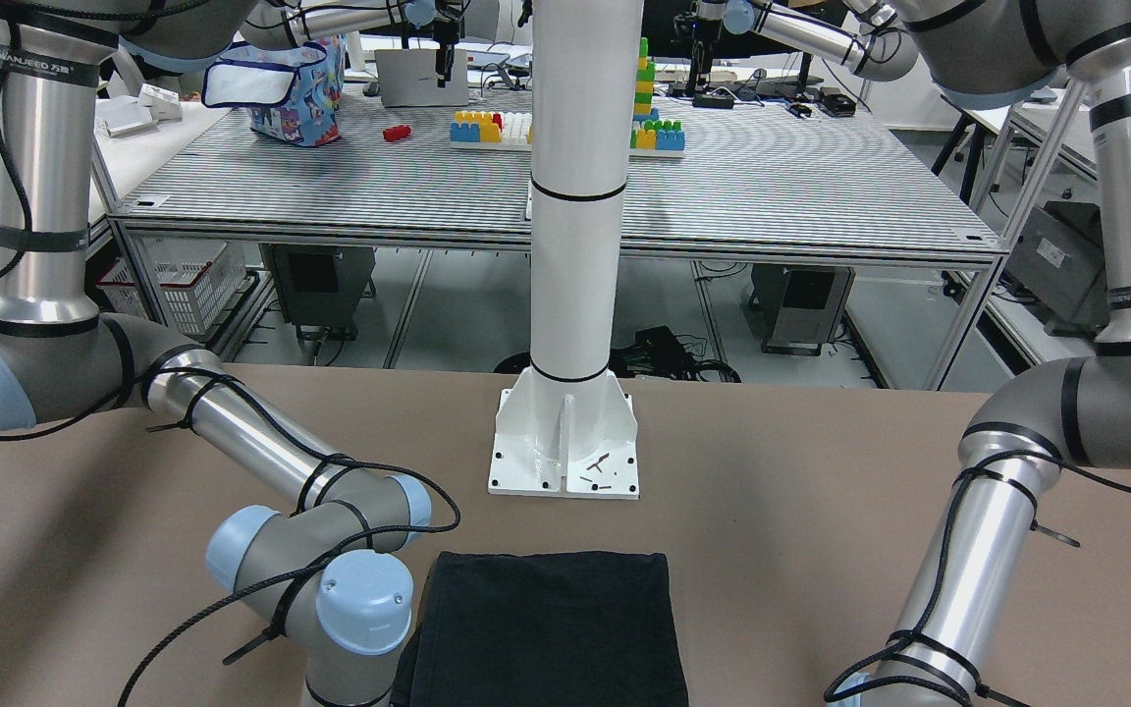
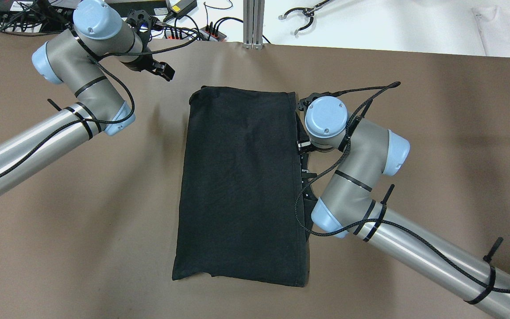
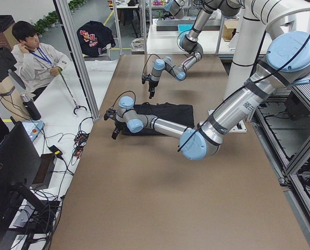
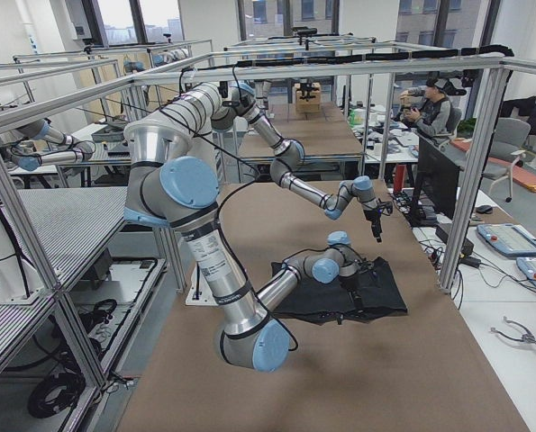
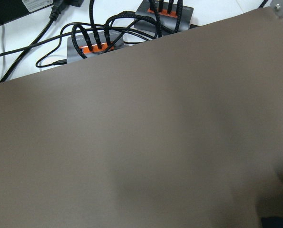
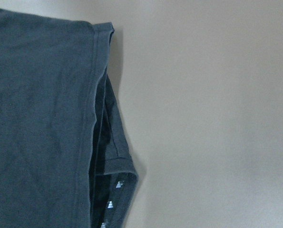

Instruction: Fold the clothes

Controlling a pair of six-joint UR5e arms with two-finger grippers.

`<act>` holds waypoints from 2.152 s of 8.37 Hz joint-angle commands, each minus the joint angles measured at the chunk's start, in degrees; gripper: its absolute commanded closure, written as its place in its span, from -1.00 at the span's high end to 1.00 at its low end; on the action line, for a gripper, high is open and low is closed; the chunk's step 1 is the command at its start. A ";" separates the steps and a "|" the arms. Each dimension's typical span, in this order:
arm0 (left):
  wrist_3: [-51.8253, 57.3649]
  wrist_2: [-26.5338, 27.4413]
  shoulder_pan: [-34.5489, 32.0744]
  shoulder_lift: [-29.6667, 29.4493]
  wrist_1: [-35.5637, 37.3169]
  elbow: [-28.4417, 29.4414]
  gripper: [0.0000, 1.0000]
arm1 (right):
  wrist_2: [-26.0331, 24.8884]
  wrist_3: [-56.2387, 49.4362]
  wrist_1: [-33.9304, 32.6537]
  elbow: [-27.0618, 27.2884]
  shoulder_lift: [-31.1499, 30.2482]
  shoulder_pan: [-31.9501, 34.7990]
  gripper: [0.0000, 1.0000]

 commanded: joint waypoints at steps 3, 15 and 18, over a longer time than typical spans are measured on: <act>-27.04 -0.03 7.58 13.12 -0.08 -23.94 1.00 | -2.32 34.69 12.33 12.75 -10.43 -6.09 0.86; -63.05 34.95 48.90 40.22 0.01 -52.92 1.00 | -13.67 50.93 12.80 18.12 -13.08 -15.15 0.87; -63.05 35.04 48.90 37.86 0.01 -50.38 0.64 | -15.25 50.57 12.80 18.03 -13.17 -16.29 0.87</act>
